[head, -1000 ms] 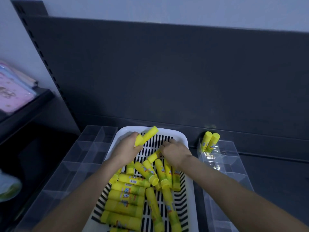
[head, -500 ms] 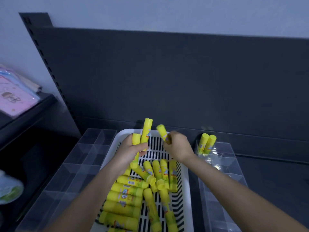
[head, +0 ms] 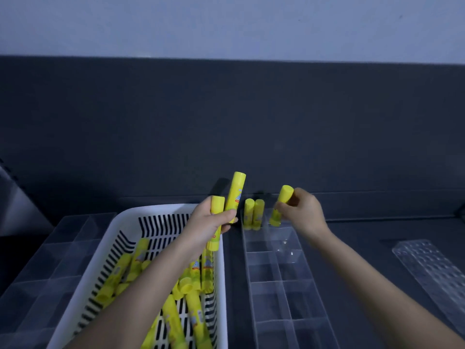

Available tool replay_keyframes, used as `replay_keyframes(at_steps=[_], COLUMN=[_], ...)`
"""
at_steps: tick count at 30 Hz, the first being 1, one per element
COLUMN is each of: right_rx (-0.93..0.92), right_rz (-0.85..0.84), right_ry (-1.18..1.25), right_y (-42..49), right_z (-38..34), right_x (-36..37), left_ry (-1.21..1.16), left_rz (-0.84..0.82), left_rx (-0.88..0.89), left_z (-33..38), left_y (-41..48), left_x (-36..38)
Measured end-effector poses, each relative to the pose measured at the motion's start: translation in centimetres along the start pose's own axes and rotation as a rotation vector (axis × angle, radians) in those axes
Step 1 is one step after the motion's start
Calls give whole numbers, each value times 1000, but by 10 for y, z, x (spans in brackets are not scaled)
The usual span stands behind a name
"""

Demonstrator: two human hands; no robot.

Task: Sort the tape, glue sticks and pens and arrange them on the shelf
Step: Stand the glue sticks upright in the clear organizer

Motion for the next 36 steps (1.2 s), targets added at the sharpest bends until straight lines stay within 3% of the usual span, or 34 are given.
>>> replay_keyframes(at_steps=[6,13,22,27,32,36], right_rx=[27,-24,-57,-99,-41,-26], right_rz=[20,-133,-173,-33,-382,-373], right_ry=[-131,-320,-299,-44,515,606], right_y=[21,39,44,29,8,0], right_z=[27,37,38,28,6,0], right_x=[-10,18,27,9,6,-3], left_ry=[46,71,179,180,184,210], left_rz=[66,115,153,130,33,-44], left_rx=[-7,-26,-13,6,46,84], left_z=[-10,-21,-28,-27,-24,-20], left_y=[7,6,3,7,14,20], left_x=[28,43,44,45,60,72])
Point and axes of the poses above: each hand's wrist, its own y-axis towards the middle knuckle, its own x-axis out of the palm, z = x × y, the point moved 4 cm from there along y, towards the middle knuckle, and after that the axes turned 8 degrees about -z, right-handed, at the moved point
